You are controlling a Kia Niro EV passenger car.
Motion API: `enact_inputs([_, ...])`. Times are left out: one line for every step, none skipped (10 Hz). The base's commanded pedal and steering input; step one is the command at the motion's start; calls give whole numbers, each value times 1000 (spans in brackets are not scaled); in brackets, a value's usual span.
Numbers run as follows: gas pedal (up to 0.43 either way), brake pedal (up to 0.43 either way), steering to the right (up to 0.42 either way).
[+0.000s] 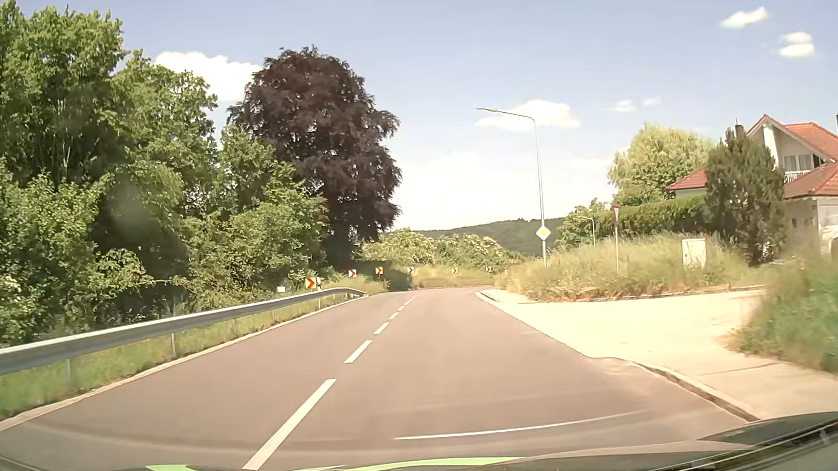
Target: Follow the waypoints while adhering to traffic rules and regulations
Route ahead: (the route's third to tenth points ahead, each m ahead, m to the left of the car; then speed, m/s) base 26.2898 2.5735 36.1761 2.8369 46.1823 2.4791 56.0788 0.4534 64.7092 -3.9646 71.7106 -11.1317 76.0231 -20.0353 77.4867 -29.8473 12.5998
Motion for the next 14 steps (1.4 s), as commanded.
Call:
enact_inputs([0,0,-19])
enact_inputs([0,0,-19])
enact_inputs([0,0,-19])
enact_inputs([0,0,-19])
enact_inputs([0,0,-19])
enact_inputs([0,0,-18])
enact_inputs([0,0,-17])
enact_inputs([0,37,-16])
enact_inputs([0,49,-16])
enact_inputs([0,61,-15])
enact_inputs([0,61,-14])
enact_inputs([0,61,-12])
enact_inputs([0,61,-11])
enact_inputs([0,61,-8])
